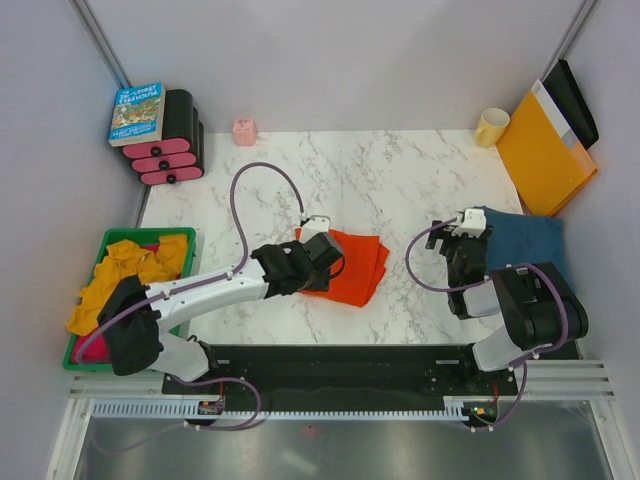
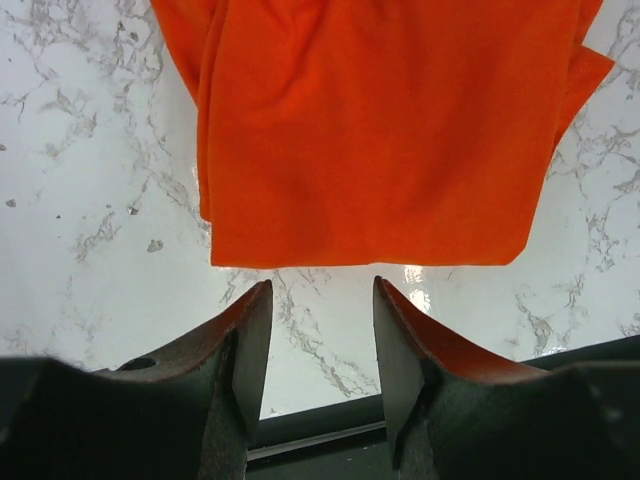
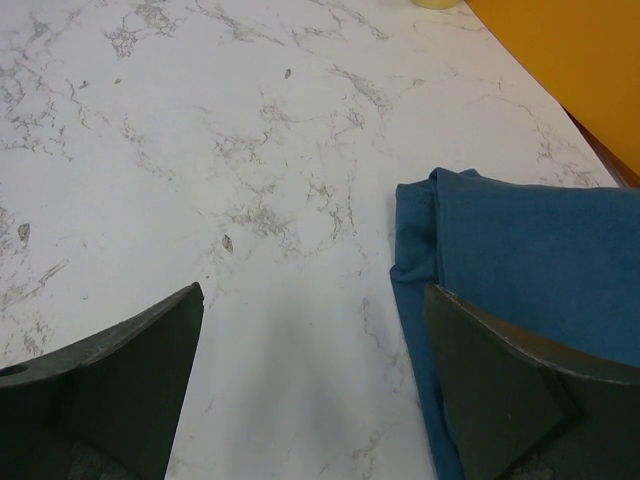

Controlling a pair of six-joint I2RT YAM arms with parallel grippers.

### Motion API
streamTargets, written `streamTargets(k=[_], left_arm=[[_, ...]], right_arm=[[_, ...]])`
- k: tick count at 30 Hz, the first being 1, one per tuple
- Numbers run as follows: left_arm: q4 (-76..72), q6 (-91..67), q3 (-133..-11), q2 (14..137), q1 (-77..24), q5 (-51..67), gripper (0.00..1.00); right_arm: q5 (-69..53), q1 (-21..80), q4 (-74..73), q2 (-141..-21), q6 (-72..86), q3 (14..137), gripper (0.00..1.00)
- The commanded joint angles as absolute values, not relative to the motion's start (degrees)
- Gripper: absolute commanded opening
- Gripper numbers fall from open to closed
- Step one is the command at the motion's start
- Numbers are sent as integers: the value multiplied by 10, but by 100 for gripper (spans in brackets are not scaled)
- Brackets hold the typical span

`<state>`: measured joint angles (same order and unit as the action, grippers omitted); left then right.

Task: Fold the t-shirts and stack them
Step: Put the neatly folded tshirt into the corner of the board with the right arm

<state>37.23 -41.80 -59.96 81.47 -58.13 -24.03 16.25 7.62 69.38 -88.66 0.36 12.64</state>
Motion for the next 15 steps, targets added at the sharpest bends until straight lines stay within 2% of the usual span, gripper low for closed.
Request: streamTargets(k=[1,3,5,7,10,13,14,15], left_arm=[[457,-447,-695,881,-616,-297,52],[528,-454,-762,957,-652,-369,53],[663,-502,-871,1011,-676,-416,60],[743,-539,-939,1061,-678,-441,73],[729,-566,-941,1055,-677,-433,84],[637,-548,-890,1013,-669,-396,88],[606,-540,-878,1006,-663,-384,89],[591,-535,-860,1000,-659,-379,90]], right_arm=[[156,76,709,-879,14,127,98],[156,75,709,-881,14,126,98],[156,75,708,-880,14,127,98],[156,75,709,-880,14,127,98],[89,69,687,-875,-5,134,98],[79,64,693,-868,-5,133,98],[57,64,662,-850,-11,163,98],[27,64,517,-811,-31,198,98]])
